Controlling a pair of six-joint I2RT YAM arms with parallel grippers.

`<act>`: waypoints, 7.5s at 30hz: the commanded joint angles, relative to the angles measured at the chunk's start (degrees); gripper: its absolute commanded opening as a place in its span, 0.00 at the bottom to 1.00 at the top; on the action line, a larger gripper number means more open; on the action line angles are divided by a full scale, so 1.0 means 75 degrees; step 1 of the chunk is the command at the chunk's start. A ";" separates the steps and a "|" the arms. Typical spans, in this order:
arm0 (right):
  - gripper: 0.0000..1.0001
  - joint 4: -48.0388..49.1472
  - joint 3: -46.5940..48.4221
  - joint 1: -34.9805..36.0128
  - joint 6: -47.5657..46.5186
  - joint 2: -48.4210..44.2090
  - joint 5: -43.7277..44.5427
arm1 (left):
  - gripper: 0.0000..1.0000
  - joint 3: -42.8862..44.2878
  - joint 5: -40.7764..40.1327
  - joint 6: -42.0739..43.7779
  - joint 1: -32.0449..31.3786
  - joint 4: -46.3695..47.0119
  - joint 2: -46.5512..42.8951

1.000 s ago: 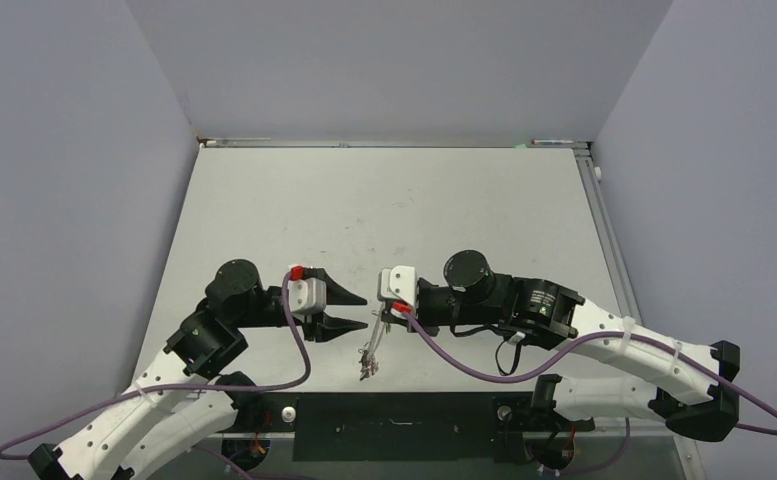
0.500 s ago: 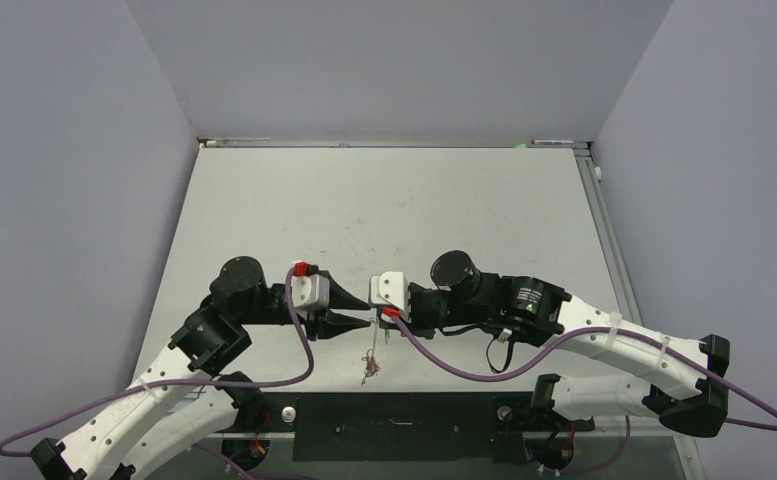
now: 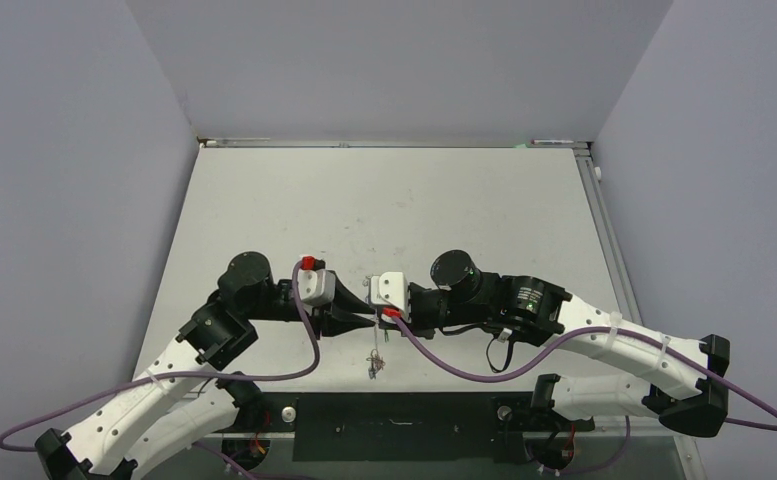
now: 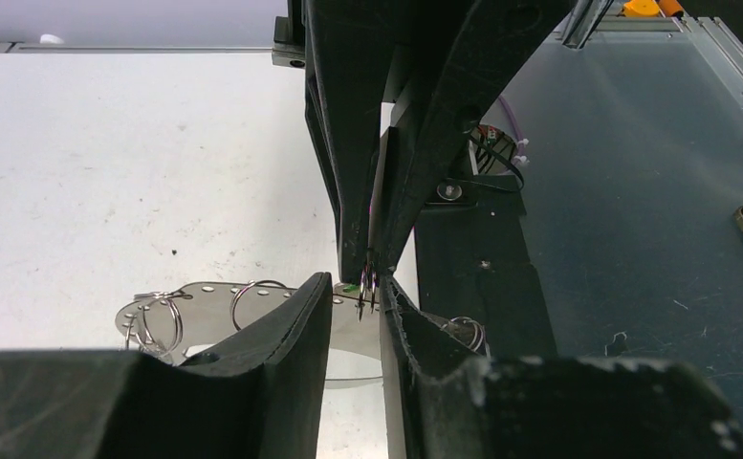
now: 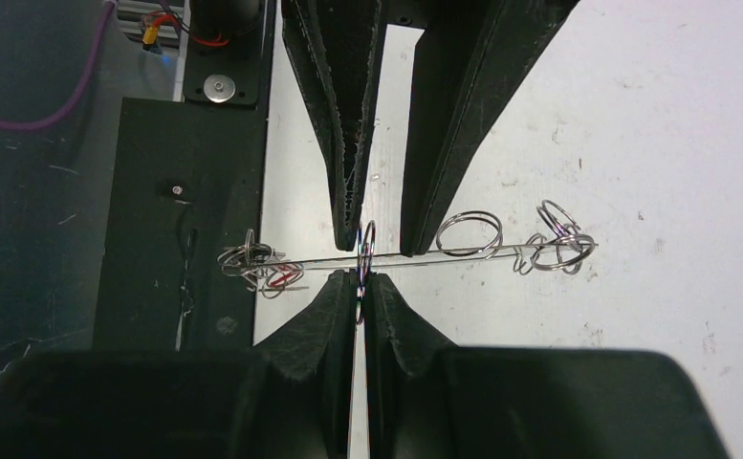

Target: Put the keys on the keyring

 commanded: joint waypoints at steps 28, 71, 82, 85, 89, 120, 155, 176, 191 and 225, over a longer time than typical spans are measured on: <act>0.05 0.0825 0.0371 0.0013 -0.0123 0.0076 -0.0379 | 0.00 0.0122 0.0078 -0.0024 -0.0162 0.0064 0.0222; 0.41 0.7733 -0.2857 -0.0083 0.3796 -0.1520 -0.1627 | 0.00 -0.1723 0.0245 -0.3997 0.0684 0.6276 -0.2034; 0.32 0.7958 -0.2961 -0.0079 0.3785 -0.1417 -0.1459 | 0.00 -0.1803 0.0264 -0.4336 0.0835 0.6721 -0.1970; 0.30 0.7970 -0.2906 -0.0077 0.3735 -0.1325 -0.1470 | 0.00 -0.1889 0.0289 -0.4655 0.0985 0.7133 -0.1894; 0.29 0.7985 -0.2812 -0.0080 0.3659 -0.1227 -0.1392 | 0.00 -0.2041 0.0068 -0.5285 0.1140 0.7931 -0.1750; 0.33 0.8974 -0.2415 -0.0740 0.4379 -0.0760 -0.2073 | 0.00 -0.2838 -0.1134 -0.6704 0.1118 1.0424 -0.1149; 0.05 0.8266 -0.2351 -0.0734 0.4011 -0.0828 -0.2285 | 0.00 -0.2803 -0.1125 -0.6758 0.1199 1.0579 -0.1099; 0.05 0.8852 -0.2720 -0.0740 0.4503 -0.0427 -0.2170 | 0.00 -0.2896 -0.1255 -0.6796 0.1229 1.0721 -0.1077; 0.33 0.7902 -0.2439 -0.0734 0.3991 -0.0704 -0.2098 | 0.00 -0.2965 -0.1268 -0.6825 0.1269 1.0743 -0.1135; 0.36 0.8431 -0.1894 -0.0241 0.3853 -0.0262 -0.1755 | 0.00 -0.3122 -0.1362 -0.6744 0.1258 1.0461 -0.1464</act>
